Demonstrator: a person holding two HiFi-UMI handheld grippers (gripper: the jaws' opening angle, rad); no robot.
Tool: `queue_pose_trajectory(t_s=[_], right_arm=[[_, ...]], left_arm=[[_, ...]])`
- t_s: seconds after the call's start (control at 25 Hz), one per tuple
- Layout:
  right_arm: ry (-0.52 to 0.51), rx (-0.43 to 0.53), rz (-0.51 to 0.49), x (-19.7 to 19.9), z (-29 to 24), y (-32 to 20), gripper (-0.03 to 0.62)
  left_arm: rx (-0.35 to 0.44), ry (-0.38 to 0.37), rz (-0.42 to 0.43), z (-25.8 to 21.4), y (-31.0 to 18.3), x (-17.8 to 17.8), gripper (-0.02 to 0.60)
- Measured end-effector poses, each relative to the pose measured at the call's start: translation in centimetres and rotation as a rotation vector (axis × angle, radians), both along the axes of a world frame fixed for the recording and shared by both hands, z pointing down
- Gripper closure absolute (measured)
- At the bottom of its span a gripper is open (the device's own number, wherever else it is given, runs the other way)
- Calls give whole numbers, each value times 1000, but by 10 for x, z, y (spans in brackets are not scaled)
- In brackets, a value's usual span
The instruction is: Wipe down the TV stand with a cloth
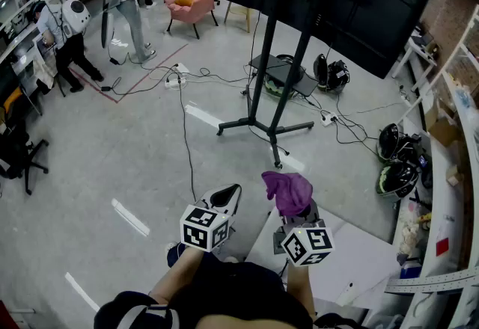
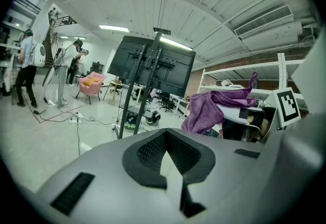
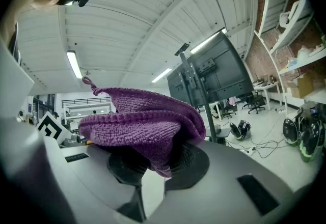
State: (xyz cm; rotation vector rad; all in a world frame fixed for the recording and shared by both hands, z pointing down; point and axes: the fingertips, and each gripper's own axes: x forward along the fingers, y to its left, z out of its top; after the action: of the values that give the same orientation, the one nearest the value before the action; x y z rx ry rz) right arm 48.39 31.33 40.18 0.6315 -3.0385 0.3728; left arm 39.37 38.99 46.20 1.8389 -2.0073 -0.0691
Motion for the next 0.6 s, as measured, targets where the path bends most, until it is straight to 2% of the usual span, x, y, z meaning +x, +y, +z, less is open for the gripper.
queue_pose_trajectory(t_s=[0.2,0.36,0.6], right_arm=[[-2,-3,-20,6,1,14,530],[-35,-2,1,8,-5,16,530],[-31,-16,45,2,5,6,530]], left_arm=[[14,-13,-14,-6,8,11,575],[22,-11,-15,-8,13,15,575],[-8,10,8,4,11,6,575]])
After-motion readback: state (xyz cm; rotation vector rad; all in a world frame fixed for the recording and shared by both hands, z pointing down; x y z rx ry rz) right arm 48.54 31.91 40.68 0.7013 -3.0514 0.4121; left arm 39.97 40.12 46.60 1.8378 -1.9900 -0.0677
